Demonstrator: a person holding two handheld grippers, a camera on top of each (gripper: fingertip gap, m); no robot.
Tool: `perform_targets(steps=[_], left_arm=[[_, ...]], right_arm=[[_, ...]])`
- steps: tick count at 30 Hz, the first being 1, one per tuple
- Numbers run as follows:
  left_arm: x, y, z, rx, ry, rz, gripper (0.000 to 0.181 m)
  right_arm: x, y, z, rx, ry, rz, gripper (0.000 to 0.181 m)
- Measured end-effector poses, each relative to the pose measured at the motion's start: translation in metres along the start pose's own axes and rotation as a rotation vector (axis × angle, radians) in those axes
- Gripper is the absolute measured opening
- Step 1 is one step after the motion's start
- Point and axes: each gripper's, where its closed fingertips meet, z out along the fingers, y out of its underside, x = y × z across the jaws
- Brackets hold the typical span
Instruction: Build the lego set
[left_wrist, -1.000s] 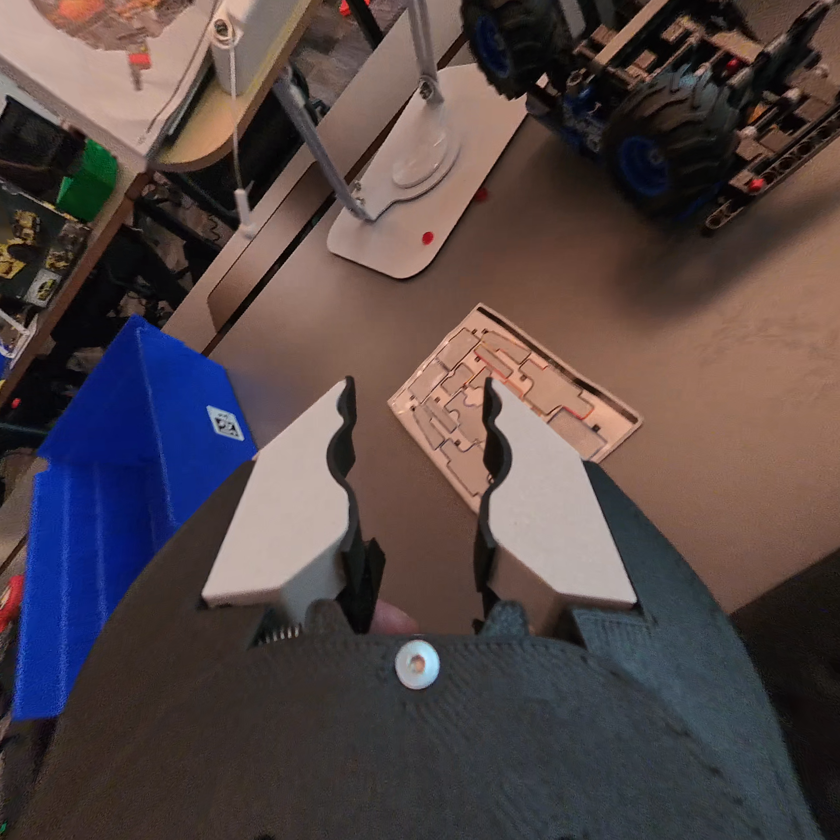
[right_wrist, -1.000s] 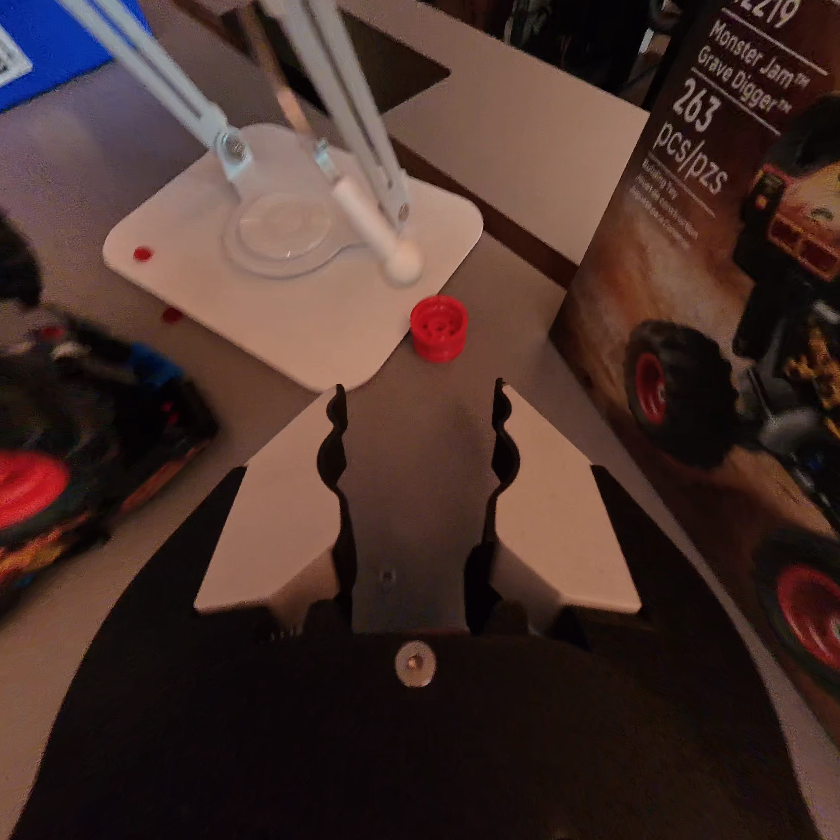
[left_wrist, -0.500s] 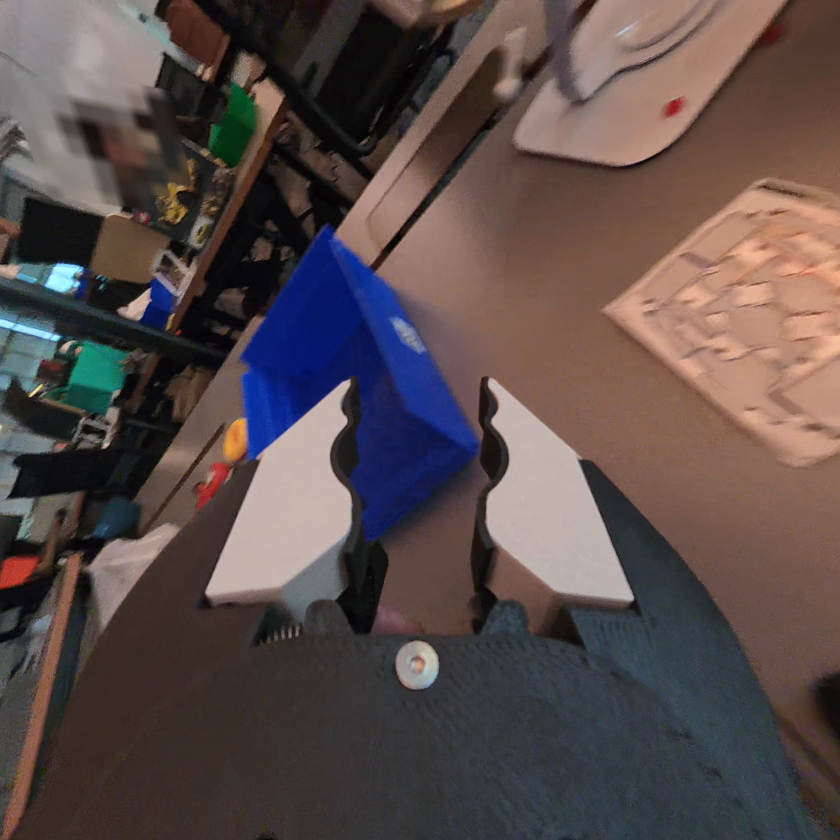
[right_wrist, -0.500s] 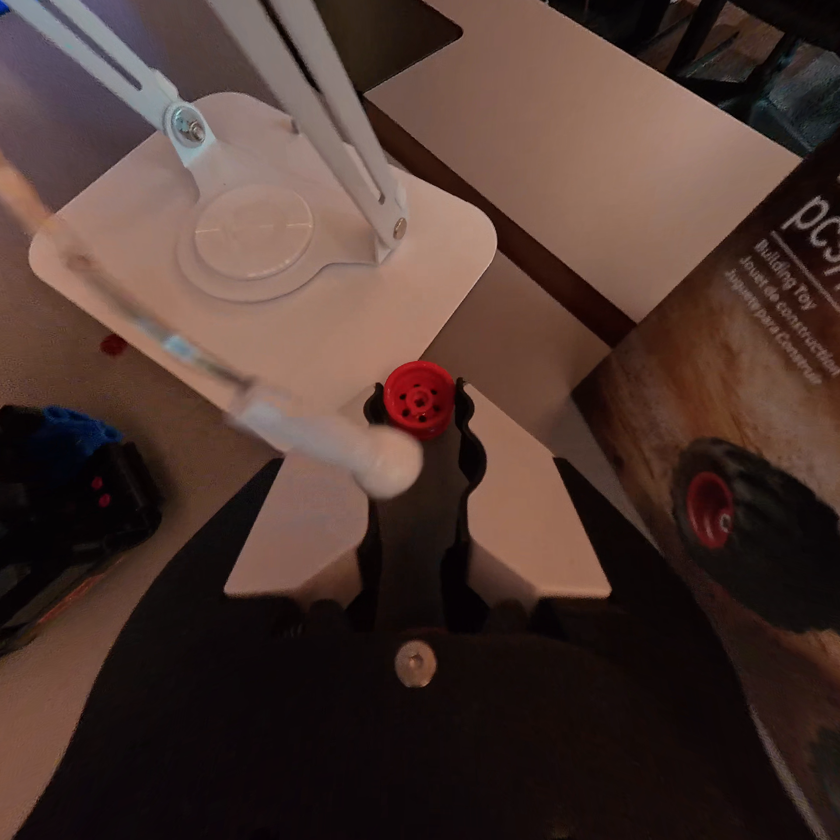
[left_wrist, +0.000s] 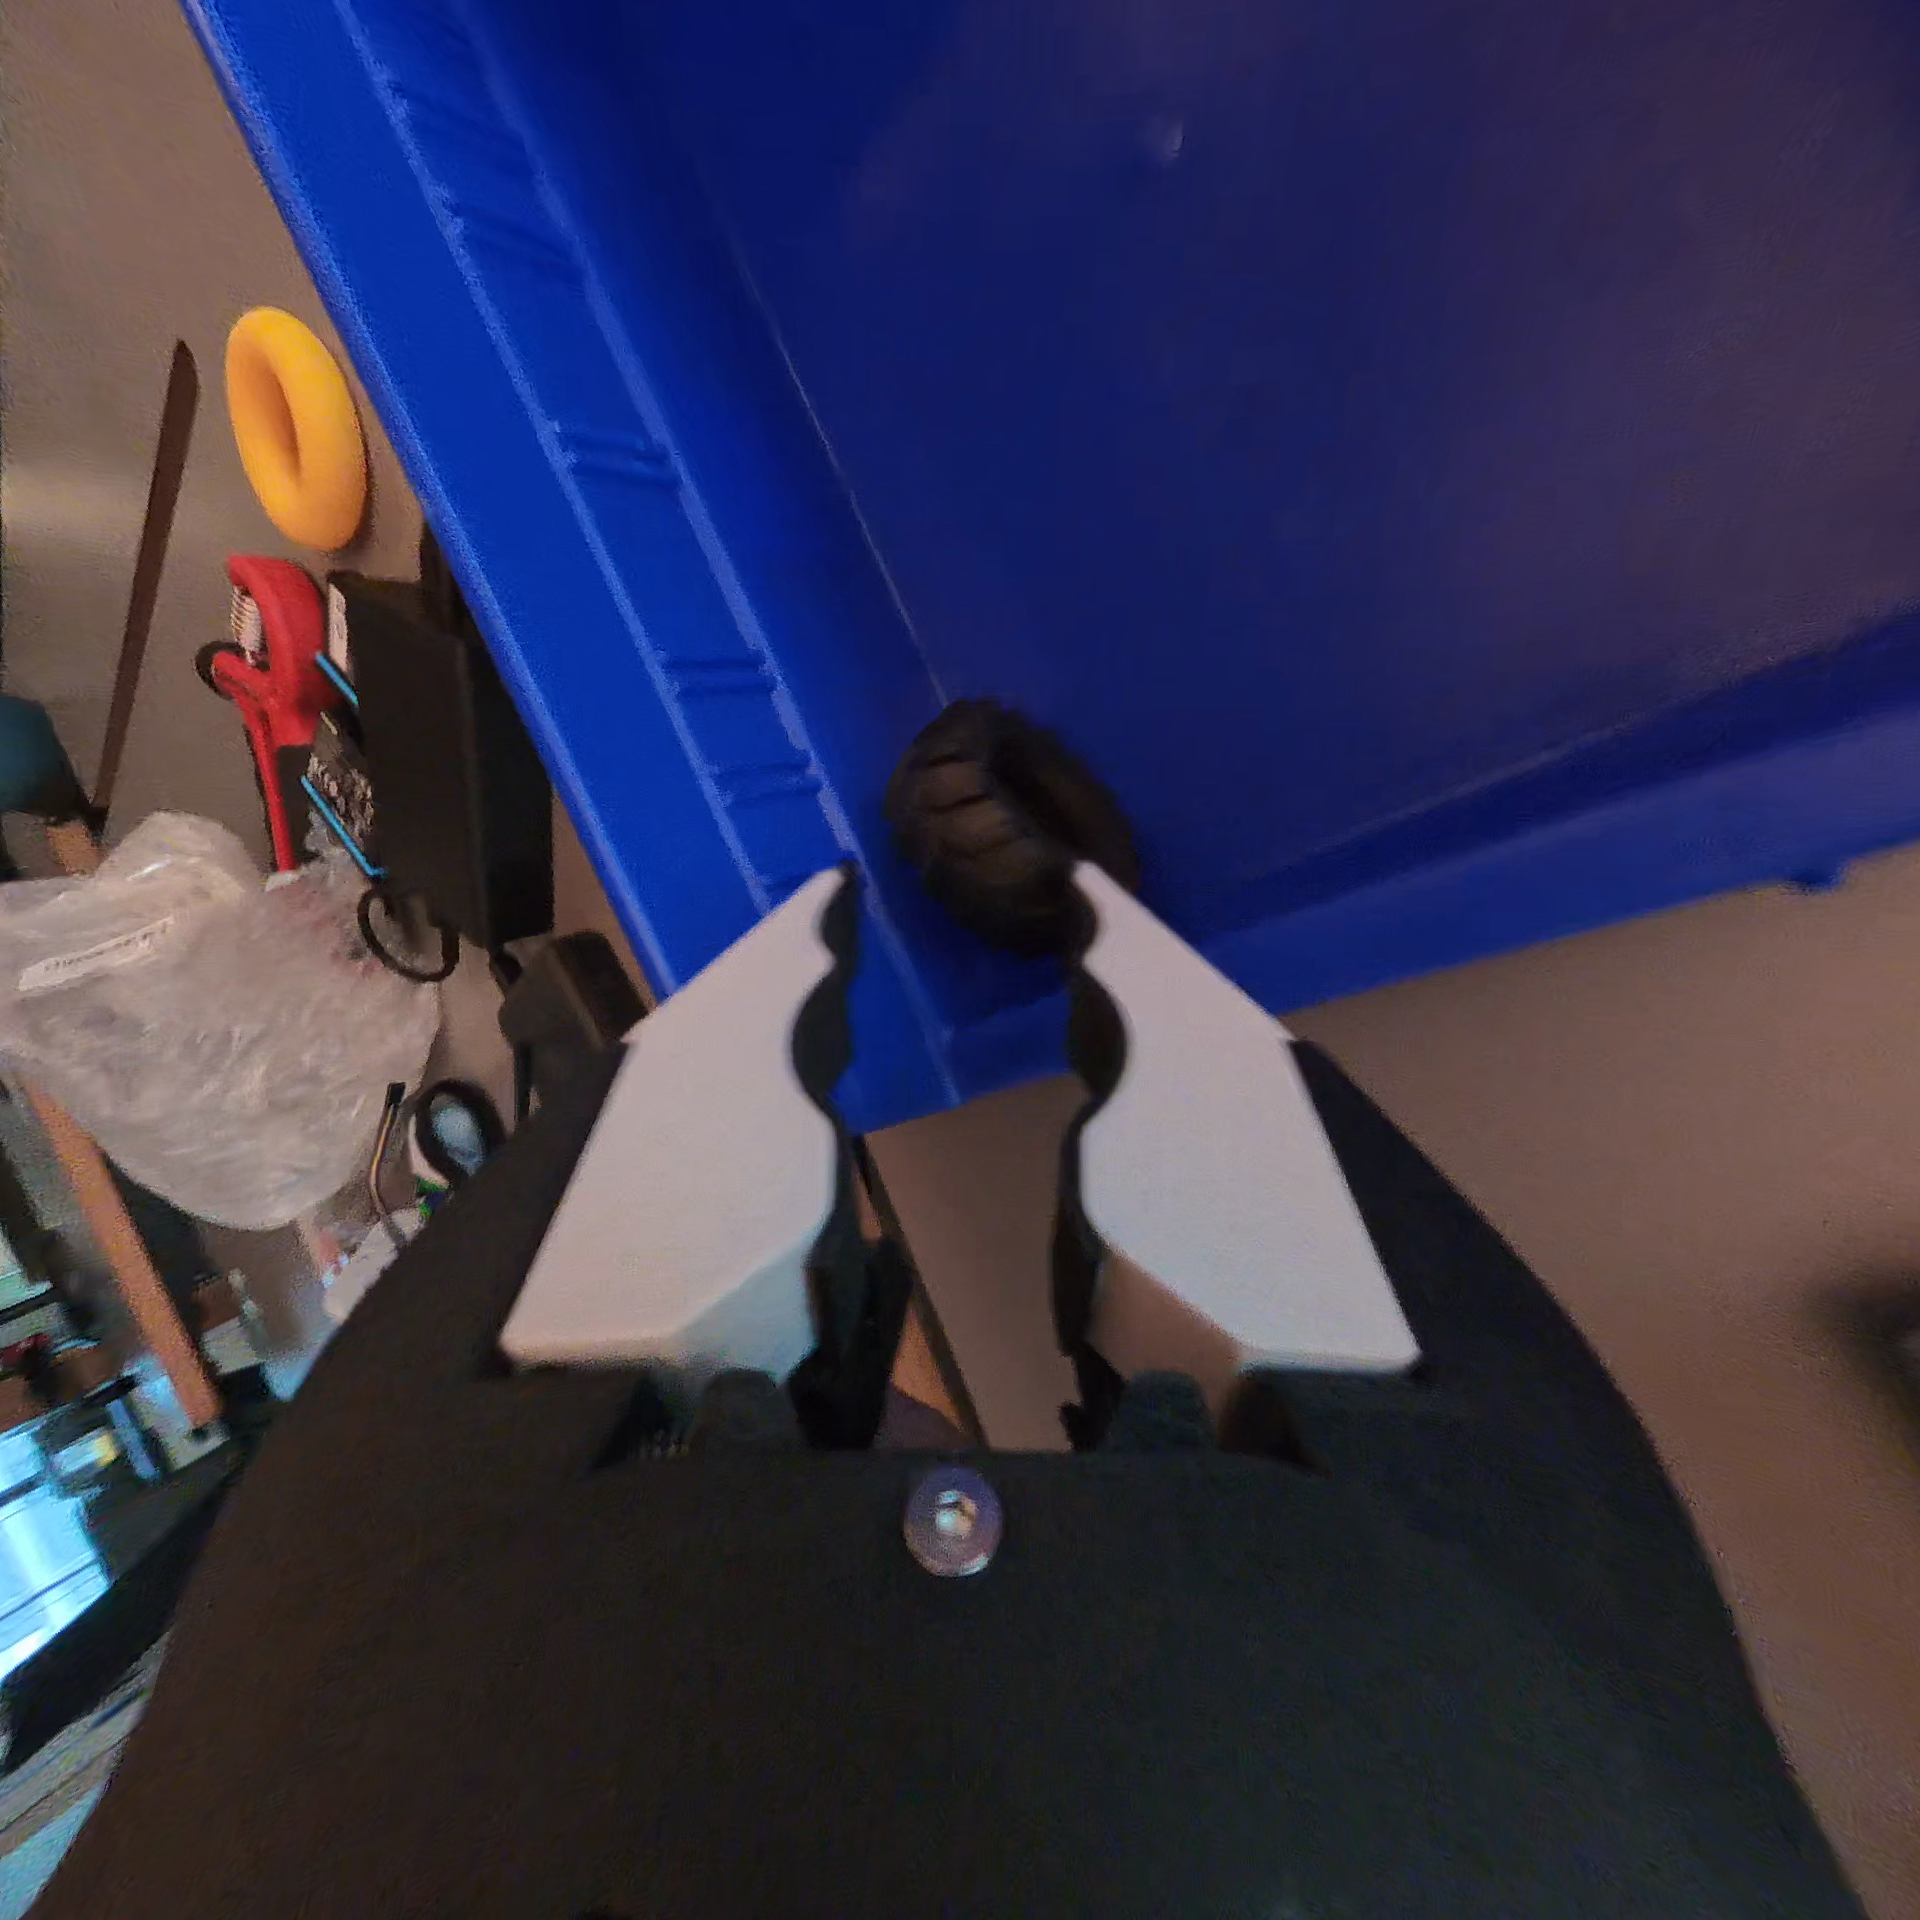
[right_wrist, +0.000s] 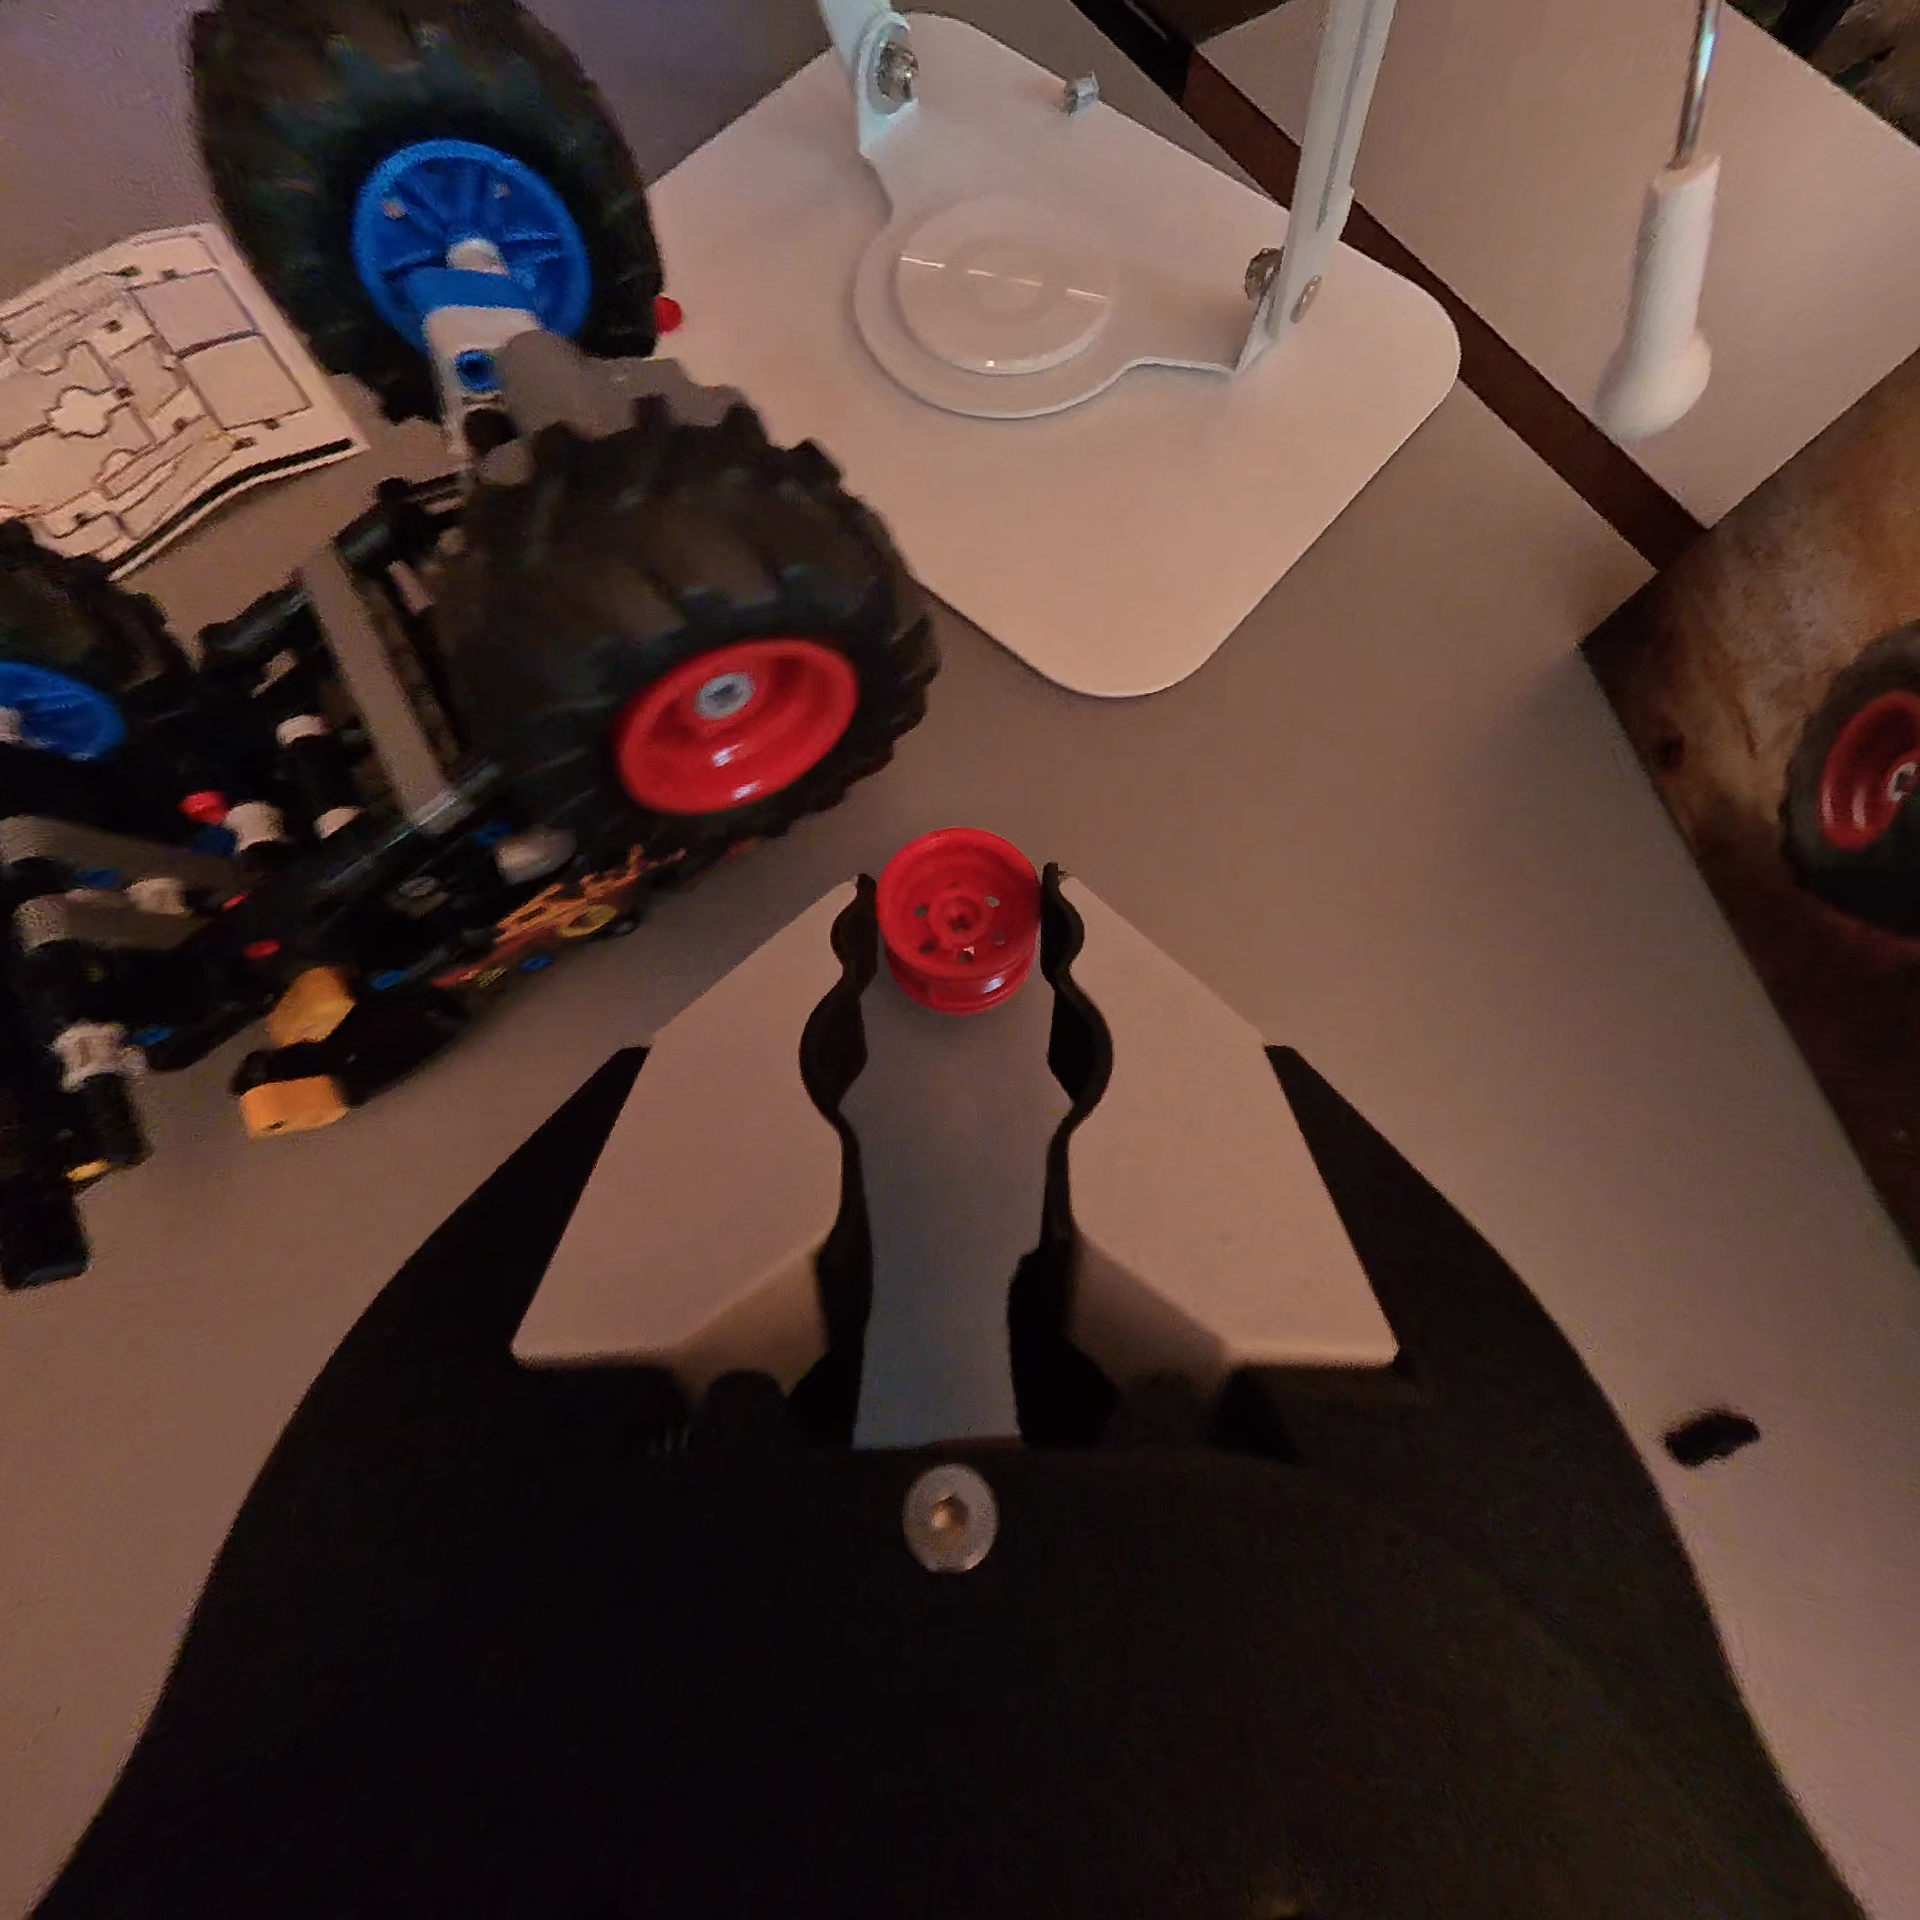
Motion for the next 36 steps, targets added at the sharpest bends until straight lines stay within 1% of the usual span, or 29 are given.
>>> perform_targets(steps=[1, 2, 3, 4, 6, 7, 8, 9, 10, 11, 13, 14, 20, 22, 23, 24, 26, 28, 29, 31, 32, 33, 34, 36], left_arm=[[-0.001, -0.005, 0.002, 0.007, 0.007, -0.027, 0.027], [-0.001, -0.006, 0.005, -0.012, 0.016, -0.031, 0.025], [-0.003, -0.008, 0.006, -0.016, 0.004, -0.021, 0.026], [-0.001, -0.011, 0.007, -0.019, 0.026, -0.023, 0.028], [0.006, -0.012, 0.012, -0.044, 0.092, -0.058, 0.048], [0.006, -0.014, 0.014, -0.042, 0.107, -0.079, 0.054], [0.006, -0.015, 0.016, -0.040, 0.132, -0.117, 0.055], [0.006, -0.015, 0.019, -0.042, 0.154, -0.161, 0.060], [0.004, -0.013, 0.022, -0.061, 0.150, -0.181, 0.061], [-0.002, -0.009, 0.025, -0.082, 0.107, -0.170, 0.053], [-0.016, -0.006, 0.028, -0.099, 0.008, -0.151, 0.027], [-0.020, -0.007, 0.028, -0.098, -0.022, -0.140, 0.021], [-0.025, -0.009, 0.029, -0.072, -0.102, -0.070, 0.017], [-0.030, -0.015, 0.022, -0.013, -0.127, -0.096, 0.017], [-0.032, -0.021, 0.014, 0.032, -0.130, -0.122, 0.017], [-0.034, -0.028, 0.001, 0.083, -0.133, -0.142, 0.017], [-0.033, -0.049, -0.038, 0.209, -0.137, -0.169, 0.016], [-0.006, -0.088, -0.097, 0.424, -0.027, -0.195, 0.016], [0.017, -0.110, -0.130, 0.522, 0.049, -0.195, 0.016], [0.075, -0.150, -0.197, 0.701, 0.183, -0.122, 0.016], [0.110, -0.167, -0.226, 0.762, 0.243, -0.076, 0.016], [0.152, -0.182, -0.252, 0.818, 0.318, -0.010, 0.016], [0.194, -0.195, -0.273, 0.855, 0.370, 0.067, 0.016], [0.267, -0.214, -0.299, 0.888, 0.419, 0.192, 0.016]], right_arm=[[-0.004, 0.001, -0.005, 0.006, 0.002, -0.002, 0.029], [-0.007, 0.002, -0.010, 0.012, 0.006, -0.007, 0.029], [-0.011, 0.003, -0.015, 0.020, 0.008, -0.010, 0.029], [-0.013, 0.003, -0.020, 0.027, 0.011, -0.012, 0.029], [-0.016, 0.005, -0.028, 0.037, 0.018, -0.015, 0.029], [-0.017, 0.005, -0.032, 0.042, 0.020, -0.015, 0.029], [-0.018, 0.006, -0.036, 0.049, 0.025, -0.014, 0.029], [-0.018, 0.006, -0.039, 0.058, 0.028, -0.012, 0.029], [-0.019, 0.006, -0.042, 0.066, 0.026, -0.008, 0.029], [-0.020, 0.007, -0.044, 0.074, 0.024, -0.003, 0.029], [-0.022, 0.009, -0.049, 0.082, 0.025, -0.002, 0.029], [-0.022, 0.010, -0.051, 0.083, 0.029, -0.005, 0.029], [-0.023, 0.011, -0.070, 0.122, 0.045, -0.004, 0.029], [-0.023, 0.013, -0.077, 0.123, 0.054, -0.013, 0.029], [-0.024, 0.015, -0.081, 0.123, 0.059, -0.020, 0.029], [-0.025, 0.016, -0.085, 0.125, 0.062, -0.026, 0.029], [-0.030, 0.019, -0.095, 0.134, 0.062, -0.035, 0.029], [-0.034, 0.022, -0.106, 0.146, 0.064, -0.050, 0.029], [-0.036, 0.024, -0.112, 0.154, 0.066, -0.057, 0.029], [-0.041, 0.026, -0.125, 0.174, 0.064, -0.070, 0.029], [-0.043, 0.027, -0.131, 0.185, 0.066, -0.075, 0.029], [-0.046, 0.029, -0.138, 0.198, 0.066, -0.078, 0.029], [-0.049, 0.030, -0.145, 0.212, 0.064, -0.078, 0.029], [-0.057, 0.033, -0.156, 0.239, 0.052, -0.079, 0.029]])
